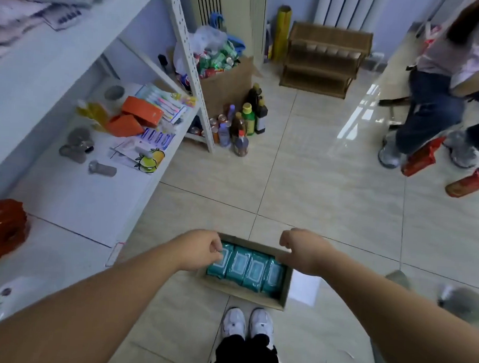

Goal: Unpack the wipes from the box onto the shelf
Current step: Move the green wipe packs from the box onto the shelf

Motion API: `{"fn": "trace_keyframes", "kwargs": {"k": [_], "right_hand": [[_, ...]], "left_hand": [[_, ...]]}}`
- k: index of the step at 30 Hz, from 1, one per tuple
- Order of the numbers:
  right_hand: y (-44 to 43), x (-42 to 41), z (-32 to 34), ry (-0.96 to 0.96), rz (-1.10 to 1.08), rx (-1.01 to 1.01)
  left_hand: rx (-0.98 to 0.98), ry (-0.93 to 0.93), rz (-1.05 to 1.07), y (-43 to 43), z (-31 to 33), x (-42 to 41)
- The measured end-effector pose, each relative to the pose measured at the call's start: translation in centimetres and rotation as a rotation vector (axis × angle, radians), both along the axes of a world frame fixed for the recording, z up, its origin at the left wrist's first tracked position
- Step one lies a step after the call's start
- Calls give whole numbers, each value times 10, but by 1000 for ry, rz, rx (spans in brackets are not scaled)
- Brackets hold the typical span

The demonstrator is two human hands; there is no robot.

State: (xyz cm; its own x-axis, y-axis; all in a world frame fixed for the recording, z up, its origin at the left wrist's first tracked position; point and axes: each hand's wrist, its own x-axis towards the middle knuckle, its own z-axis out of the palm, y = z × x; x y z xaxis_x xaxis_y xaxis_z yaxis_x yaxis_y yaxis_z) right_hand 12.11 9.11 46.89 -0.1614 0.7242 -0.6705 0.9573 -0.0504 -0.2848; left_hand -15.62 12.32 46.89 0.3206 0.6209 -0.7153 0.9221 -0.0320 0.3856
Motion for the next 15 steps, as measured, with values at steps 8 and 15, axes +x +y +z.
{"fn": "trace_keyframes", "kwargs": {"k": [8, 15], "right_hand": [[-22, 2, -183, -23, -43, -188], [-27, -4, -325, 9, -63, -295]], "left_hand": [[-190, 44, 43, -29, -196, -11], [-309, 54, 148, -71, -355, -8]]}}
